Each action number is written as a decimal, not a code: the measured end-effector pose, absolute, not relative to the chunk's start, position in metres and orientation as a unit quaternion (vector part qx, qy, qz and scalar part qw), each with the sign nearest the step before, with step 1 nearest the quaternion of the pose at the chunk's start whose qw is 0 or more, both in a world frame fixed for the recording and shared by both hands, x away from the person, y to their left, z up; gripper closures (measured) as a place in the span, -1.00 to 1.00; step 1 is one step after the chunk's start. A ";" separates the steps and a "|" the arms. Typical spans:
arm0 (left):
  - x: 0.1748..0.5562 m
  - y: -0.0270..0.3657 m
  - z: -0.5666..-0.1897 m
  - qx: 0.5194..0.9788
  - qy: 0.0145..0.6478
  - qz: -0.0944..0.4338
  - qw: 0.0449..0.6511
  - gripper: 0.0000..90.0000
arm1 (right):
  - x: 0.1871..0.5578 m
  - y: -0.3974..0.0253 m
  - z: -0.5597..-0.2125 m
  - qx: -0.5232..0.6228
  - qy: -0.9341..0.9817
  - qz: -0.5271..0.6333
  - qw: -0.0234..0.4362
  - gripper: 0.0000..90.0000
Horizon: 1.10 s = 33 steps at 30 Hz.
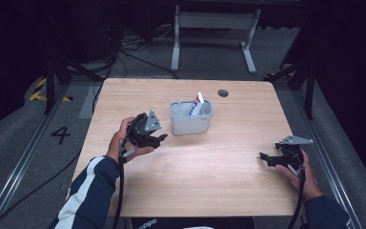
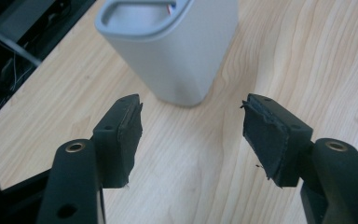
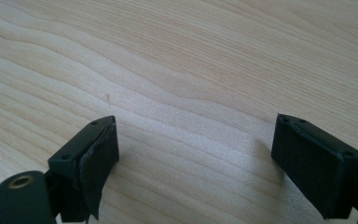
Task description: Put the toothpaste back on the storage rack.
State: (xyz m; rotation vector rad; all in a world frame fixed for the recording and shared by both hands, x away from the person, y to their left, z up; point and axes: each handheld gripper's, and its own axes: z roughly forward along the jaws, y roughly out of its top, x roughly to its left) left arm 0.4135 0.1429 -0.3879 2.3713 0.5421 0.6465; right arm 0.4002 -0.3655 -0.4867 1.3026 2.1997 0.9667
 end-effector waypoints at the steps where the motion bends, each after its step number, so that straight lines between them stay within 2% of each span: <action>1: 0.412 0.144 -0.390 0.898 0.204 0.245 0.304 -0.17 | 0.400 -0.366 -0.487 0.467 0.788 0.346 0.203 -0.66; 26: 0.375 0.191 -0.436 0.910 0.240 0.251 0.225 -0.33 | 0.399 -0.365 -0.487 0.468 0.787 0.347 0.202 -0.66; 33: 0.366 0.208 -0.443 0.897 0.274 0.249 0.240 -0.43 | 0.399 -0.365 -0.487 0.468 0.787 0.347 0.202 -0.66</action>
